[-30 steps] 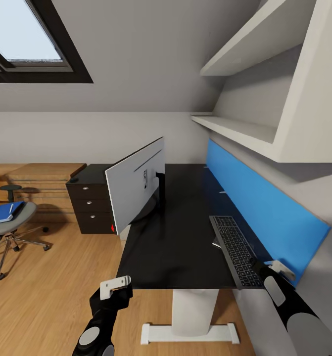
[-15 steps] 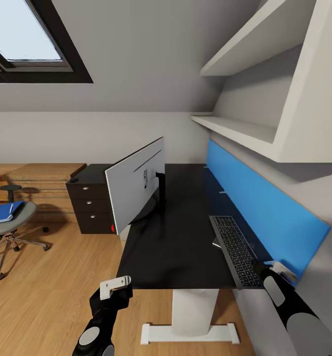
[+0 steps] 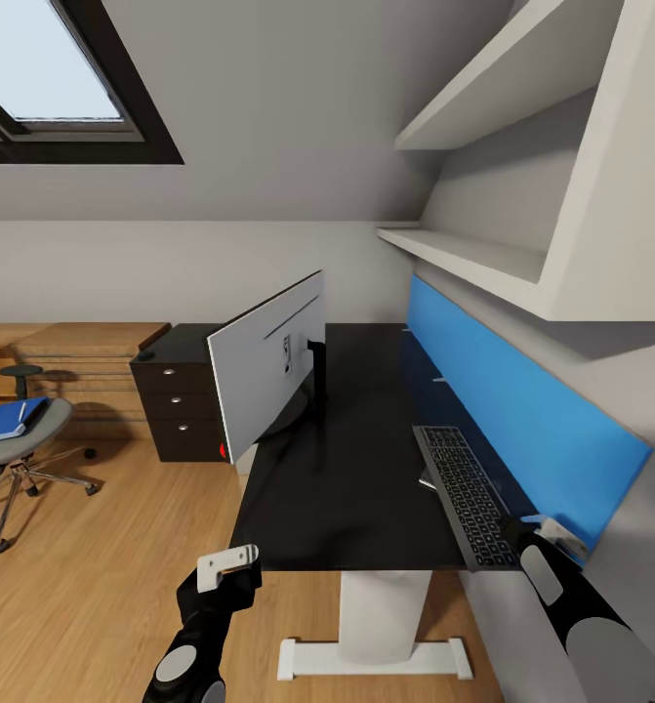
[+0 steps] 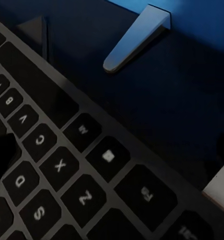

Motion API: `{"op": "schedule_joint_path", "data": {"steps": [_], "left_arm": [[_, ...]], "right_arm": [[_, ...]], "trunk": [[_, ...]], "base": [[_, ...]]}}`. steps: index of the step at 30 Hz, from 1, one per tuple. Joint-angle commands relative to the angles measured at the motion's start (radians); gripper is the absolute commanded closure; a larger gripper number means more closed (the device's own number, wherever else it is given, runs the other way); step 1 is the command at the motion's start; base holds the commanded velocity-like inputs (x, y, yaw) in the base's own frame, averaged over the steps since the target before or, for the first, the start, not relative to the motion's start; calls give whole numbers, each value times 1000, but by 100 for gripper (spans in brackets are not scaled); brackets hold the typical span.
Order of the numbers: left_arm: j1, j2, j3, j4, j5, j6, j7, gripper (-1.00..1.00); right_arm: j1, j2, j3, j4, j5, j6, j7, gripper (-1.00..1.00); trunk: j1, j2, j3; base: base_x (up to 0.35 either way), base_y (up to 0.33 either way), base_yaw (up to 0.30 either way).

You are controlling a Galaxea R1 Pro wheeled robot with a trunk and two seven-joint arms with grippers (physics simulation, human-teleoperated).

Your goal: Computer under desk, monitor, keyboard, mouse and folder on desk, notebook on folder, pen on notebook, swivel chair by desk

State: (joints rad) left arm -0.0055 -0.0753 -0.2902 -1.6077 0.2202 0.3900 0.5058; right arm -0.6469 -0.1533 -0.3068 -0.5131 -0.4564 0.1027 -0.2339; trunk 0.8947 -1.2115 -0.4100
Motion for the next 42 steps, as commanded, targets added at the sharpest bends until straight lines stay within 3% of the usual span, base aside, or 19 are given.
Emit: {"op": "schedule_joint_path", "data": {"steps": [1,9,18,42], "left_arm": [[-1,0,-1,-1,8,3,8,-100],[-1,0,-1,-1,8,3,8,-100],[-1,-1,-2,-1,8,3,8,-100],[-1,2,2,0,8,3,8,-100]], "right_arm": [[0,0,0,-2,-7,6,-5,-100],[0,1,1,-1,-8,8,-7,-100],[0,3,2,0,-8,9,-7,-100],[0,10,5,-7,-10,6,1,-100]], "trunk": [[0,-1,-1],[0,-1,-1],[35,-64,-29],[35,-64,-29]], "base": [[0,0,0],[0,0,0],[0,0,0],[-46,45,0]]}}
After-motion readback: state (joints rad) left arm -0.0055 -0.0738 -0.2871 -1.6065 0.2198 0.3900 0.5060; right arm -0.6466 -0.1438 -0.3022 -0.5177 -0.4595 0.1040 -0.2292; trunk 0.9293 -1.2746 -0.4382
